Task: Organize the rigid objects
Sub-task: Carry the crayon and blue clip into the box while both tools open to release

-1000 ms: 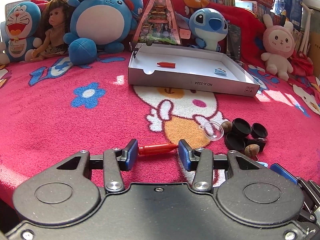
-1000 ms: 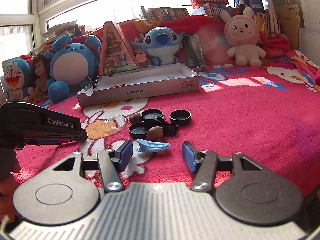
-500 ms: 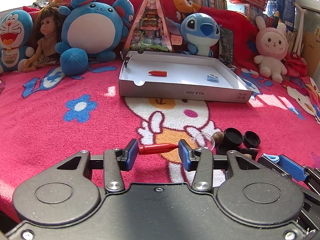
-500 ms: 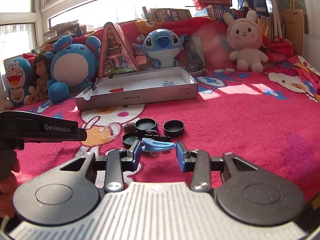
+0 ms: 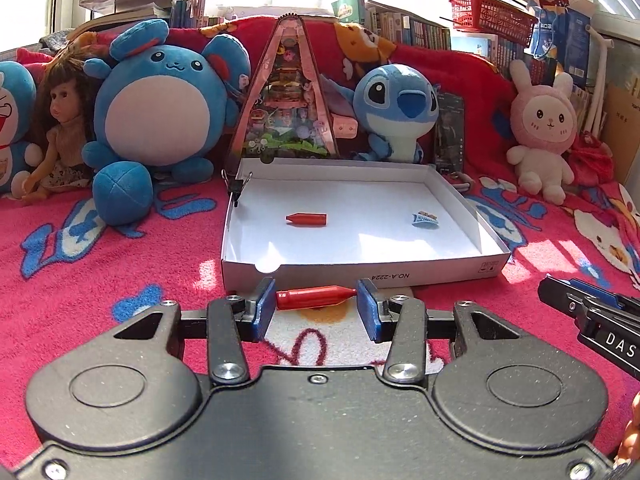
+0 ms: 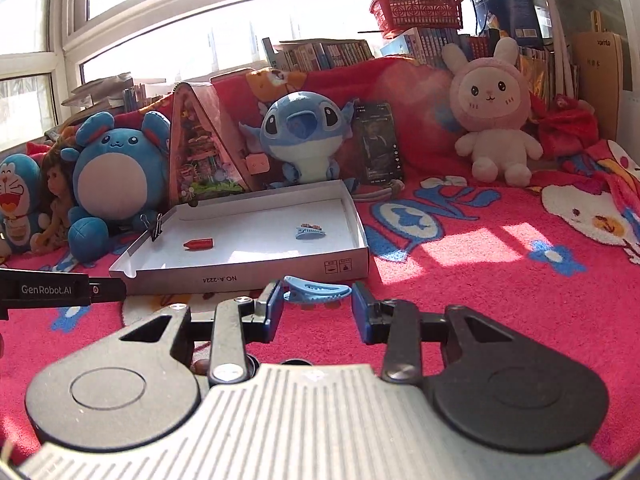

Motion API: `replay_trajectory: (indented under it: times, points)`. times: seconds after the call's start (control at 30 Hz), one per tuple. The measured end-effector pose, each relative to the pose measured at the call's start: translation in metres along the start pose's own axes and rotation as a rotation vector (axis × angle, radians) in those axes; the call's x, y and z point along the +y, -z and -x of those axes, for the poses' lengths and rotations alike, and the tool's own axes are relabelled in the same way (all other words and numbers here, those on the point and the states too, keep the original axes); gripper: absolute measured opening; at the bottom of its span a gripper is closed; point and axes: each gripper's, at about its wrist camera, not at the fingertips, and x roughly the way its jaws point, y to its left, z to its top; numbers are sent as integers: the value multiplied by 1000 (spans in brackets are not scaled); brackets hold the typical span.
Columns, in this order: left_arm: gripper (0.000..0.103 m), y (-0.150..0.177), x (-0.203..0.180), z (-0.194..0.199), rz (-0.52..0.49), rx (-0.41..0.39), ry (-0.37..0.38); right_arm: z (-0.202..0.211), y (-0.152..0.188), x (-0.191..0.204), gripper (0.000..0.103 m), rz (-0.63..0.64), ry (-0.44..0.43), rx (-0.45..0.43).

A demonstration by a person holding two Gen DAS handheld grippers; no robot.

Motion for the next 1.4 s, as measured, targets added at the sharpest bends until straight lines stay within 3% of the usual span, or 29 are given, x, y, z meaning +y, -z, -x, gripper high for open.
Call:
replay_trajectory:
  times: [0.2,0.3,0.47,0.57,0.7,0.87,1.03,1.4]
  points:
    - [42,-38,3,-28,17,17,46,-37,-32,-5,42,-16,-26,44]
    - [42,-54,6,-48,28,71,94,-60,-49,-10,42,-27,-50,93]
    - [42,-73,6,-77,30,106,65,-96,-67,-17,42,-49,-42,177]
    - [42,-85,3,-96,16,136,89,-118,-76,-18,42,-54,-48,232]
    - [42,-98,1,-124,8,200,74,-144,-93,-12,42,-14,-46,289]
    - [42,-110,2,-158,18,281,43,-186,-109,5,42,44,-45,421]
    - [42,-120,7,-180,50,295,-6,-209,-111,19,42,88,-23,436]
    - [42,-114,6,-208,53,291,-53,-249,-102,14,42,10,1,451]
